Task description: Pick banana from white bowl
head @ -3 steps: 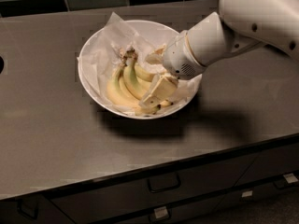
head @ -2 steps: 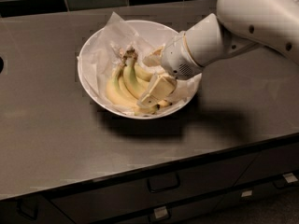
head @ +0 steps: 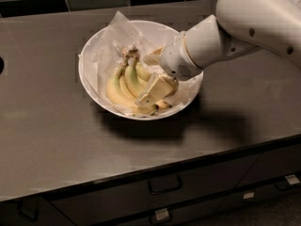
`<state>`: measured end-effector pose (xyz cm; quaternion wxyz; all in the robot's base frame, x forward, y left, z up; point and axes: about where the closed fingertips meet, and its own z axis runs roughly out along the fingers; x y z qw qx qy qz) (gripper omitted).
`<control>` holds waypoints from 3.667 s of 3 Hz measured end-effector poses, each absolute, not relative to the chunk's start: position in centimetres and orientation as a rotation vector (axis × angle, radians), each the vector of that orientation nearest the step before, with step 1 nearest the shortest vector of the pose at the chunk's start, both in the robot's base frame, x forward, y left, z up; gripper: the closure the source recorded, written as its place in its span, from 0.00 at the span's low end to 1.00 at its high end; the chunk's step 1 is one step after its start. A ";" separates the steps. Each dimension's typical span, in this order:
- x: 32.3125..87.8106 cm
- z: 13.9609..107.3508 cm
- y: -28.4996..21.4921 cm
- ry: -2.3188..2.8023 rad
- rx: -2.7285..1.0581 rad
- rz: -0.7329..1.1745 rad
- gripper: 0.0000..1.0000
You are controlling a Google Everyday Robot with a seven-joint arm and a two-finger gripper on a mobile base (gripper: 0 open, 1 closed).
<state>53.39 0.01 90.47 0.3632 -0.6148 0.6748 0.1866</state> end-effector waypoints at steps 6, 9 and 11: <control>55.1 90.1 2.4 1.710 -1.510 0.507 0.33; 55.8 90.0 3.2 1.719 -1.487 0.466 0.46; 56.0 89.8 3.1 1.751 -1.487 0.425 0.60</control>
Offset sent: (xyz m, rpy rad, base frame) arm 0.0040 0.0181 0.0386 0.0344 -0.0707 0.0344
